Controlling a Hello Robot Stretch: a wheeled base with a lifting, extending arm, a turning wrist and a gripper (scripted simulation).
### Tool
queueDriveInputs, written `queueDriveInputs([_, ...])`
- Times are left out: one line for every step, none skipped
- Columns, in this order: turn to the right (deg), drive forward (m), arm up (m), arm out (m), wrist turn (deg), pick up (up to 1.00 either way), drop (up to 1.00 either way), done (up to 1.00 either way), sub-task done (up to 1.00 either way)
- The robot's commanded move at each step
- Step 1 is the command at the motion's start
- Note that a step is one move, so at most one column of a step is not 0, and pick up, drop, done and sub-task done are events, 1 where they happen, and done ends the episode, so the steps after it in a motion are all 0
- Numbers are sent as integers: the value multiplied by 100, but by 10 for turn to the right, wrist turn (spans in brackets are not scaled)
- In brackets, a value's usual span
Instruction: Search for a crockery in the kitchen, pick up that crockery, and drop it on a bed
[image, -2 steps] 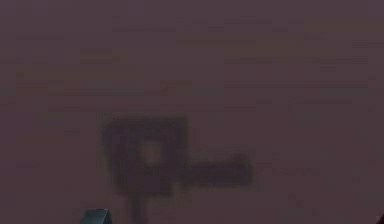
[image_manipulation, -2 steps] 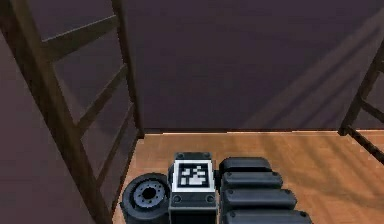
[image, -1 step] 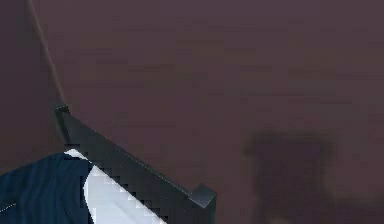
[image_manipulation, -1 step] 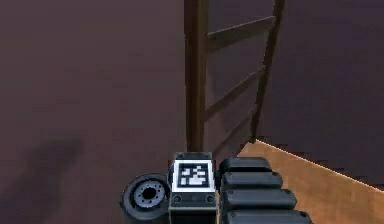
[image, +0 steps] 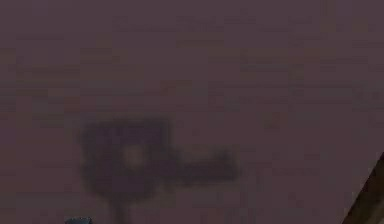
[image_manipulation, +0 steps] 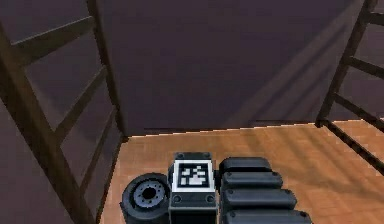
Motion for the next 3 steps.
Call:
queueDriveInputs([-450, 0, 0, 0, 0, 0, 0, 0, 0])
queueDriveInputs([450, 0, 0, 0, 0, 0, 0, 0, 0])
queueDriveInputs([90, 0, 0, 0, 0, 0, 0, 0, 0])
